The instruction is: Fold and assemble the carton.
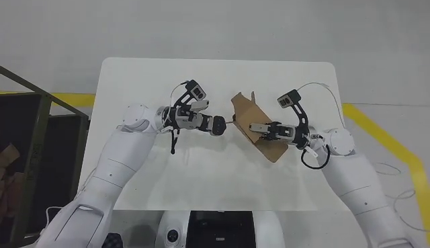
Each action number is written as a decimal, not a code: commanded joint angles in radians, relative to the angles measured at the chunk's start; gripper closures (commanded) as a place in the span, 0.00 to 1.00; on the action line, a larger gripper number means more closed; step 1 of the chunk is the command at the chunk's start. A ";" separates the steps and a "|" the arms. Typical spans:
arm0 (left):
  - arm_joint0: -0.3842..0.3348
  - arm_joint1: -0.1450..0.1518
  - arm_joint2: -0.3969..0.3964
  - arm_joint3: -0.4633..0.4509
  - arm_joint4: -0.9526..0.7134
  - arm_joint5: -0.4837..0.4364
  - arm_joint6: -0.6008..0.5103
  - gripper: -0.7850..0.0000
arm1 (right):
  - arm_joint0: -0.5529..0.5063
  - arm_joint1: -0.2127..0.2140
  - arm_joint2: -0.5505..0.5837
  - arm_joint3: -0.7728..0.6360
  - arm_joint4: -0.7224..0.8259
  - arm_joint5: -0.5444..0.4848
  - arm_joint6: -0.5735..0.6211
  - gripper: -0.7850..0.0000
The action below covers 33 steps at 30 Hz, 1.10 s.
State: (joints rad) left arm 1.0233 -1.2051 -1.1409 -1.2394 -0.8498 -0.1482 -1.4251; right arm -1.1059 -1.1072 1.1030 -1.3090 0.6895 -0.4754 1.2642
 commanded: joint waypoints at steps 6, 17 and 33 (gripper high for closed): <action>0.004 0.002 -0.009 -0.002 -0.005 -0.004 0.001 0.00 | -0.004 -0.002 0.005 0.008 0.009 -0.004 -0.005 1.00; -0.004 0.000 -0.010 0.006 -0.018 -0.010 0.000 0.00 | -0.029 -0.003 -0.005 -0.035 -0.008 0.006 0.009 1.00; -0.012 -0.015 0.050 0.006 -0.020 0.008 -0.018 0.00 | -0.029 -0.011 -0.033 -0.066 -0.009 0.017 0.034 1.00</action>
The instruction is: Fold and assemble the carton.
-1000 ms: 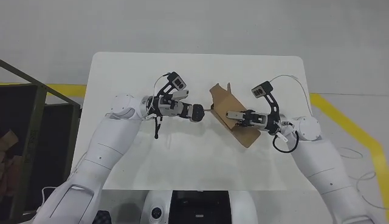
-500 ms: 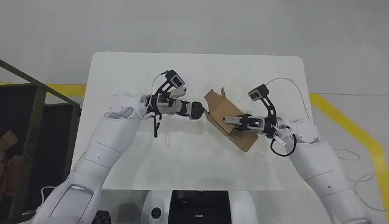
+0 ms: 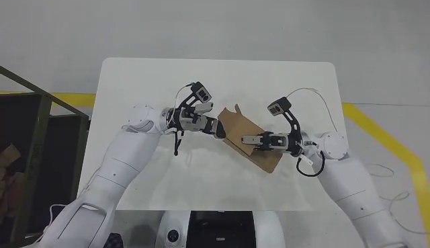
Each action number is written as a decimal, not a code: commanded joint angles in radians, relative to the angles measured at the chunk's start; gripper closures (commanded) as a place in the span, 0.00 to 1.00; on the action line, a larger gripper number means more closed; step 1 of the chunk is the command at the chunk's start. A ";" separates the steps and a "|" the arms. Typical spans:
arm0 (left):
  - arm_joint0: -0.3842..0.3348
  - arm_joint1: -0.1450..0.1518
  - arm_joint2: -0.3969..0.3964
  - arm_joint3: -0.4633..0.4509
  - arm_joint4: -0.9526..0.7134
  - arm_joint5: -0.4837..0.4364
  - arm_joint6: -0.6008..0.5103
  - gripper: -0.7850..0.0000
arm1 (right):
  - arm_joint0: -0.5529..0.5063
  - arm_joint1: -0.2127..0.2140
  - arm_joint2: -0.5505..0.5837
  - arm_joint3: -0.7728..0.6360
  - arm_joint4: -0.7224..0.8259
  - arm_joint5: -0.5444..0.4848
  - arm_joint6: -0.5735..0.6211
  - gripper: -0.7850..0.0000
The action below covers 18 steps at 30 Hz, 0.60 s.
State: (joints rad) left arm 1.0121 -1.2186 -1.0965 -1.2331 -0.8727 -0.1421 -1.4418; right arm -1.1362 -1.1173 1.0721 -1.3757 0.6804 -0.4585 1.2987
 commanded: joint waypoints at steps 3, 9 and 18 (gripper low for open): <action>-0.005 -0.003 0.012 0.003 0.002 0.002 -0.003 0.00 | 0.005 -0.002 -0.005 0.006 0.002 -0.001 0.002 1.00; -0.008 -0.001 -0.007 0.008 -0.001 -0.010 0.003 0.00 | 0.006 -0.002 0.008 0.023 0.019 -0.008 0.014 1.00; 0.015 0.011 -0.058 0.003 -0.001 -0.025 0.017 0.00 | -0.001 0.000 0.025 0.029 0.055 -0.001 0.050 1.00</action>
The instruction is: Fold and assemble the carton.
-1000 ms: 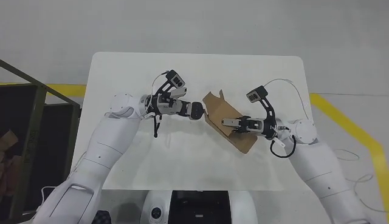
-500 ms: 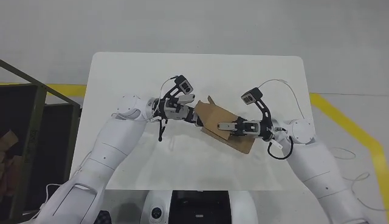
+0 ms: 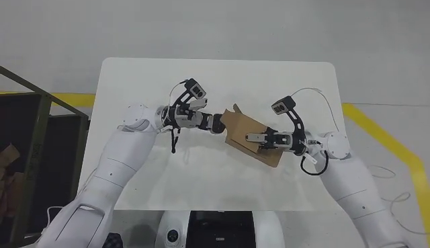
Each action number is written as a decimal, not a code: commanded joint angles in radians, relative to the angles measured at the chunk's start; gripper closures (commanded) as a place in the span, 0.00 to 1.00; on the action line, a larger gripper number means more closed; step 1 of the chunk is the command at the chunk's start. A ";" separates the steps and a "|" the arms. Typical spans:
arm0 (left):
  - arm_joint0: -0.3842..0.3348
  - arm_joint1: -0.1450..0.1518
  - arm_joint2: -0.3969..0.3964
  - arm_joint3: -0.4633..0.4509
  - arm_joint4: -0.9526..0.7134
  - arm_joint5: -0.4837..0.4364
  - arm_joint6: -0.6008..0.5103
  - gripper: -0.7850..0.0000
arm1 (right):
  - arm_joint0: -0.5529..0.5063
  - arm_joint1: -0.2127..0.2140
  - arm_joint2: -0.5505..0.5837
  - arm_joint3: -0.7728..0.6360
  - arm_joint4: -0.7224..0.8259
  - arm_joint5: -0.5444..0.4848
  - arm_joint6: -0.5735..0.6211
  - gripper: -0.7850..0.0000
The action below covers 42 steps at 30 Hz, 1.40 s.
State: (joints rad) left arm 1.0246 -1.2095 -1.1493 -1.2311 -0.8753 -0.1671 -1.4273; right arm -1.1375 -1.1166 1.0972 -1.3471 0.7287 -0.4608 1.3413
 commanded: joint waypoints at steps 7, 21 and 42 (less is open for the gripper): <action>0.001 0.008 -0.037 0.009 0.015 -0.021 0.020 0.00 | 0.002 -0.002 -0.017 -0.018 0.022 0.036 0.054 1.00; -0.043 0.000 -0.020 0.070 0.027 -0.033 0.039 0.00 | -0.010 -0.006 -0.071 -0.076 0.031 0.098 0.116 1.00; -0.041 -0.010 0.009 0.054 -0.022 0.007 -0.025 0.00 | 0.053 -0.025 -0.103 0.051 0.047 0.068 0.086 1.00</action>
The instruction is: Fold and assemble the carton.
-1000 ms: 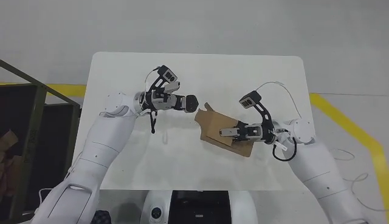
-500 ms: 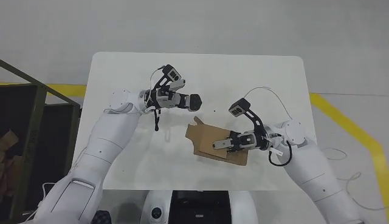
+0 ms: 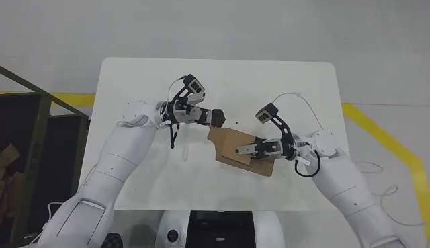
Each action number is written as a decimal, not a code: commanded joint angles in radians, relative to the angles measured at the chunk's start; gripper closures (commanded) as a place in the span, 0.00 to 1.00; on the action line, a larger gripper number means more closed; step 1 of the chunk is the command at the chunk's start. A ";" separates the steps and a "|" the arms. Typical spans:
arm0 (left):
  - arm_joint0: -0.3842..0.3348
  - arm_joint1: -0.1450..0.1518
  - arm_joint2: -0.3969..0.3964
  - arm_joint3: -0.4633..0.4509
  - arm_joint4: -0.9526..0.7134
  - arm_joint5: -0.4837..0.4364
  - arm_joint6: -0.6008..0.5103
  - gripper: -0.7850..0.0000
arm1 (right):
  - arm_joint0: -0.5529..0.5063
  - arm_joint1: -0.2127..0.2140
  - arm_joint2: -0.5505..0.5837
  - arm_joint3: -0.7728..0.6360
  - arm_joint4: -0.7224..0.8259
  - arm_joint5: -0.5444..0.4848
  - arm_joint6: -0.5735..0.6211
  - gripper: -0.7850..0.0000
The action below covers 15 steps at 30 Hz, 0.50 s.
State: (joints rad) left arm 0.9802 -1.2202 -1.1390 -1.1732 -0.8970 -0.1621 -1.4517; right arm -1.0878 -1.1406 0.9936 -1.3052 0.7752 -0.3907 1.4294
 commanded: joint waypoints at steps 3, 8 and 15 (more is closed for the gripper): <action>0.011 0.001 -0.003 -0.013 0.000 0.009 -0.001 0.00 | 0.013 -0.004 0.000 0.026 0.008 -0.006 -0.006 1.00; 0.021 0.001 0.006 -0.020 0.005 0.027 -0.003 0.00 | 0.019 -0.008 0.002 0.039 0.019 -0.012 -0.012 1.00; 0.020 -0.004 0.024 -0.013 0.003 0.033 -0.001 0.00 | 0.016 -0.010 0.007 0.041 0.018 -0.014 -0.014 1.00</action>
State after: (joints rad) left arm 1.0012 -1.2235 -1.1175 -1.1876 -0.8936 -0.1297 -1.4521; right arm -1.0703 -1.1502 0.9994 -1.2638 0.7942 -0.4048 1.4153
